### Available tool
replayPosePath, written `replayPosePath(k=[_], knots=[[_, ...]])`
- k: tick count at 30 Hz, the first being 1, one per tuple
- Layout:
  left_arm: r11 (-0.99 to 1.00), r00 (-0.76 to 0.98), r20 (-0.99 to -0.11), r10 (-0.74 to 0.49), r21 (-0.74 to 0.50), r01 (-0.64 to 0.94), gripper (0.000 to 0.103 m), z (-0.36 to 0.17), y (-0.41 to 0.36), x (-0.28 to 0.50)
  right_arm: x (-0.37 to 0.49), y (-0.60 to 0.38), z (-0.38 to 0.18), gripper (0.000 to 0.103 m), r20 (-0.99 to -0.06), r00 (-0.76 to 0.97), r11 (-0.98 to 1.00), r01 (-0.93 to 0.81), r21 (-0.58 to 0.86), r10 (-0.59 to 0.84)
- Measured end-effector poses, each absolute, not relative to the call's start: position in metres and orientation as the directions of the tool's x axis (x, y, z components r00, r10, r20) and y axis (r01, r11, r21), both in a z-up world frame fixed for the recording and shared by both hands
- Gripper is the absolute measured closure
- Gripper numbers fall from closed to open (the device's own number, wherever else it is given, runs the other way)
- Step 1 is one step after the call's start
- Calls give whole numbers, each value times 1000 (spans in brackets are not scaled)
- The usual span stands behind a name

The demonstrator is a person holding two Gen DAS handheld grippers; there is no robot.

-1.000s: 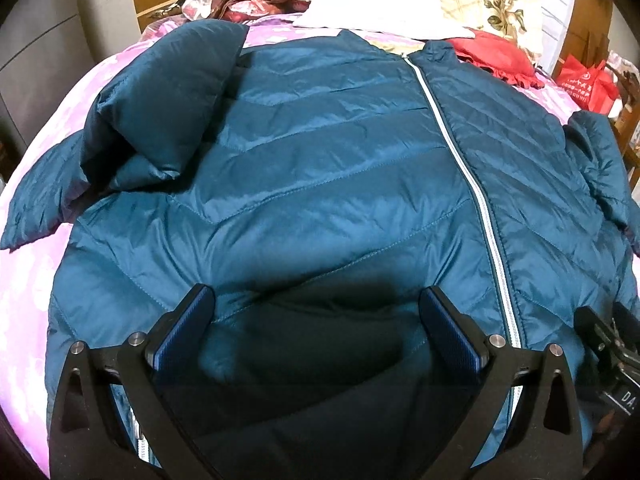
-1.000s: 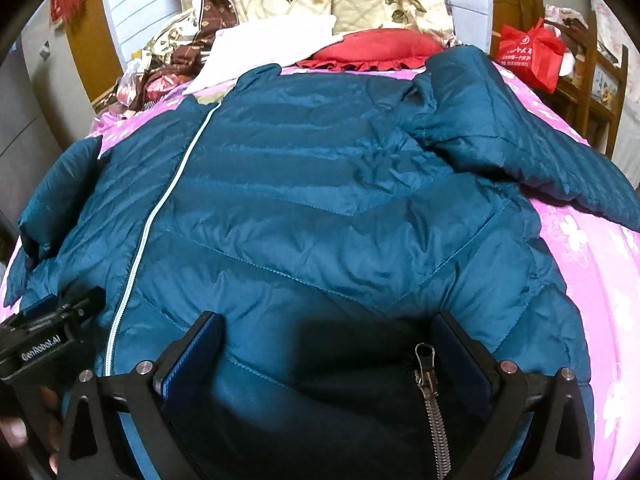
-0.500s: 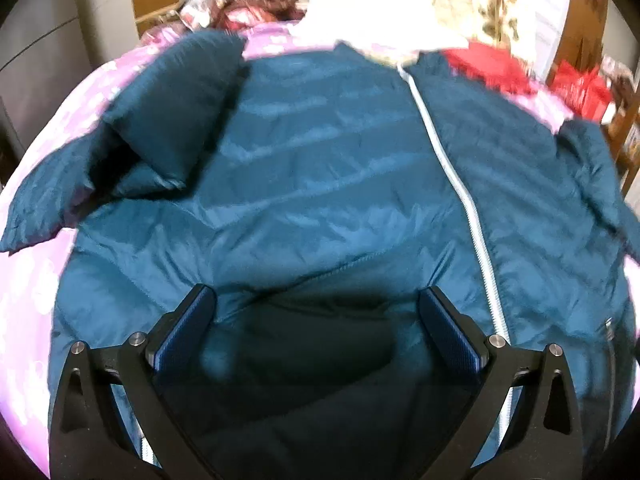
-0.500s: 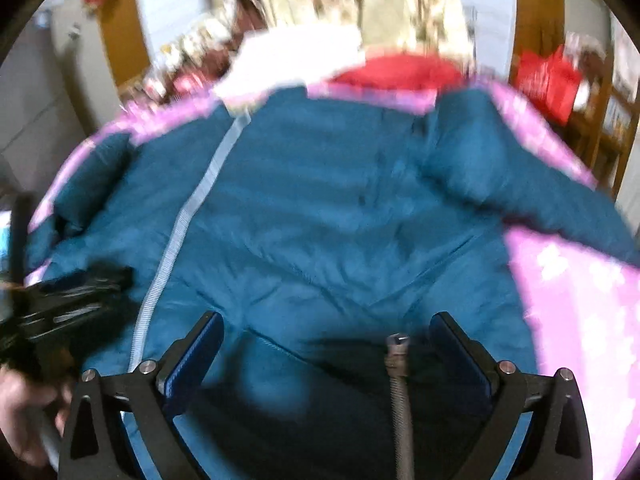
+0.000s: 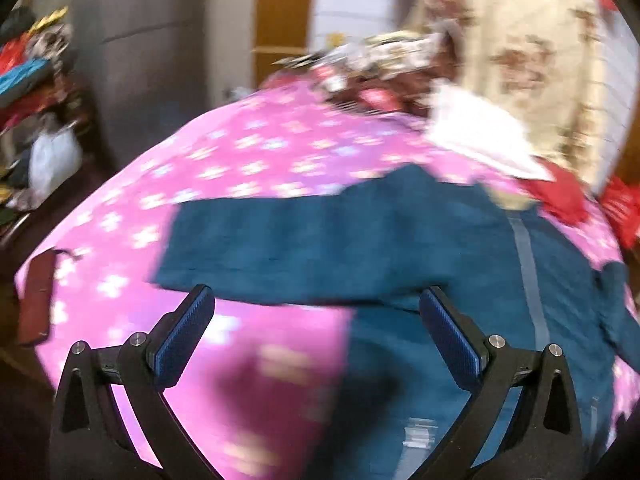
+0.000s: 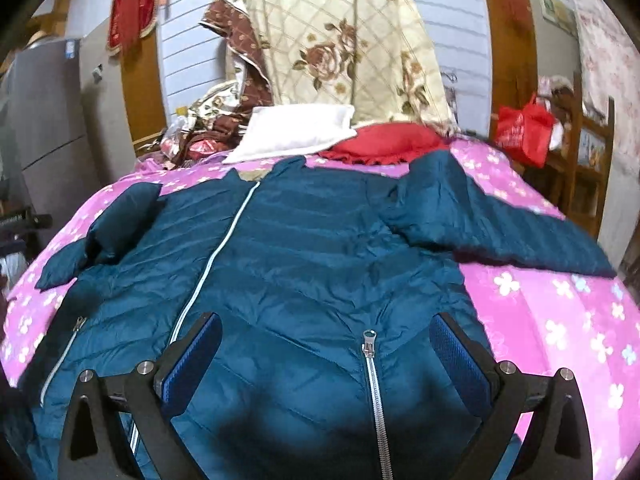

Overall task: Fold large clothes
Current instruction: 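Grasp the sleeve cuff with the left tool and lift it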

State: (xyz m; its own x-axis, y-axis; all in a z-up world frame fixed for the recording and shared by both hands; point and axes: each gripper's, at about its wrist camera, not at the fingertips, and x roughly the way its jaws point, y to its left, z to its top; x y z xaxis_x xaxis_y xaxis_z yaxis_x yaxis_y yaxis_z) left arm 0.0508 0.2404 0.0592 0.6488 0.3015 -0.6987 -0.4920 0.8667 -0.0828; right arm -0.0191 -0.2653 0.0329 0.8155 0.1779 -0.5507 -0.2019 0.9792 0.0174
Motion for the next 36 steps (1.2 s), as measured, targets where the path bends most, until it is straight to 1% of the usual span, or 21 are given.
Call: replayPosePath(k=[2,4,7,8,11,15,19,21,22,23,24,25,26,28,29,32,36], knots=[[820,583,-735,348,-62,-568,0,44,296,47,-23,-265,34,0,-540,823,978,-208,7,179],[791,537,-757,372,-44,-610,0,27,331,43,-20,-266,33,0,-548,814,977,-213,23,191],[761,463,-800,382,-12,-649,0,-2,376,51,-14,-268,28,0,-571,796,977,-209,50,200],[758,445,-817,367,-15,-652,0,-14,387,56,-12,-269,26,0,-581,789,977,-206,59,201],[785,442,-844,304,-41,-618,0,-42,397,71,-5,-271,22,0,-599,775,978,-191,82,202],[802,414,-861,296,-11,-597,0,-63,397,87,1,-269,19,0,-609,769,980,-184,76,192],[822,437,-850,295,-8,-570,0,-66,392,98,5,-265,15,0,-631,747,976,-196,89,208],[836,452,-846,282,-14,-549,9,-67,391,105,6,-262,15,0,-629,750,976,-201,81,206],[847,470,-838,277,-18,-531,25,-64,388,107,5,-262,15,0,-627,752,977,-201,75,203],[861,491,-829,268,-23,-509,55,-61,383,108,5,-261,15,0,-625,755,977,-202,67,199],[865,500,-822,272,-19,-501,74,-58,378,109,5,-260,15,0,-626,755,977,-202,64,197],[858,500,-815,292,-7,-513,88,-55,376,108,5,-260,15,0,-628,753,977,-202,63,196],[841,498,-811,306,-14,-540,92,-52,377,105,5,-260,15,0,-629,752,977,-201,66,197],[801,487,-790,372,8,-599,93,-40,385,94,5,-263,18,0,-626,754,978,-195,74,198],[763,468,-769,435,39,-646,93,-30,394,85,4,-265,20,0,-621,758,978,-193,76,198],[677,407,-740,536,88,-730,93,-5,420,62,-1,-273,26,0,-608,771,980,-182,77,191],[587,332,-712,618,138,-798,93,30,451,31,-4,-286,31,0,-609,765,978,-181,107,209]])
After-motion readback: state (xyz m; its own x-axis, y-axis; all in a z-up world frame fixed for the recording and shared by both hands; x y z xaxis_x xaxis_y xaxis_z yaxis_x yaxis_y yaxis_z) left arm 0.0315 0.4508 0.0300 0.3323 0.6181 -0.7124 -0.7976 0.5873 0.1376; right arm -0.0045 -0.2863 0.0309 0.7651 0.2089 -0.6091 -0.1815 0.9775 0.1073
